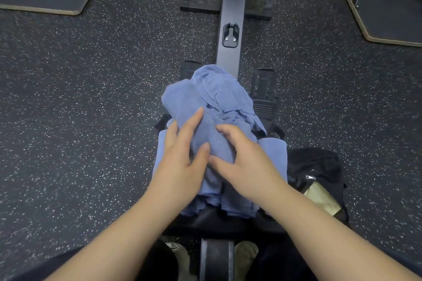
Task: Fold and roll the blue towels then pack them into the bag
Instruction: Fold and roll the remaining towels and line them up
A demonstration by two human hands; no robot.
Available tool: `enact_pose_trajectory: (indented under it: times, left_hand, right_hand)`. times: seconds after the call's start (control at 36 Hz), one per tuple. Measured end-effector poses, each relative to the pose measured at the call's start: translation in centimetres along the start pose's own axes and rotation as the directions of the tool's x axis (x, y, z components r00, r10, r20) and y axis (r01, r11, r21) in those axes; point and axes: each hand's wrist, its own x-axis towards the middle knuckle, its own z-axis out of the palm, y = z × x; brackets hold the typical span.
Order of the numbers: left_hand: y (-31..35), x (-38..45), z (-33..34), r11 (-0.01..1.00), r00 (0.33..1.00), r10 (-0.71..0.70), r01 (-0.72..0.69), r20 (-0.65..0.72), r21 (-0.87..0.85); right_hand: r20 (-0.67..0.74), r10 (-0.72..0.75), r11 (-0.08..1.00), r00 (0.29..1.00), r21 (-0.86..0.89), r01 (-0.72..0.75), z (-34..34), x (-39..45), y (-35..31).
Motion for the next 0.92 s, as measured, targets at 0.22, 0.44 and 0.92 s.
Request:
enact_pose_trajectory:
  times: [0.22, 0.44, 0.92]
  left_hand:
    - [1.6, 0.5, 0.2, 0.971, 1.0, 0.011, -0.01, 0.003, -0.239]
    - [2.7, 0.7, 1.8, 0.93, 0.995, 0.037, 0.0, 0.092, -0.367]
    - [2.3, 0.5, 6.2, 0.956, 0.927, -0.007, 0.116, 0.375, -0.268]
  right_hand:
    - [-0.075, -0.103, 0.993, 0.992, 0.056, 0.107, -0.4, -0.7, -0.3]
    - [-0.129, -0.094, 0.967, 0.987, 0.223, 0.121, -1.9, -1.9, 0.6]
    - [-0.209, -0.009, 0.994, 0.978, 0.104, 0.031, -2.9, -5.2, 3.1]
